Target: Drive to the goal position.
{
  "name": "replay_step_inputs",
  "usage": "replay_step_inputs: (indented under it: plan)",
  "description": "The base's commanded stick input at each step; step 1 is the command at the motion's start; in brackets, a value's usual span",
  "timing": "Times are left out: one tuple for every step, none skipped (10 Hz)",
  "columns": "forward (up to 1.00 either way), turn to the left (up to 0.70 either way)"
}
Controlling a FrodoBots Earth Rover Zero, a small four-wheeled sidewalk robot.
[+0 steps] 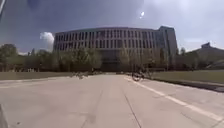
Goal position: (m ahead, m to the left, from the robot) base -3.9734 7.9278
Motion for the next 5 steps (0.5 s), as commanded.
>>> replay_step_inputs:
  plan:
    - [0.70,0.06]
    - [0.70,0.06]
    - [0.70,0.06]
    - [0.70,0.06]
    - [0.70,0.06]
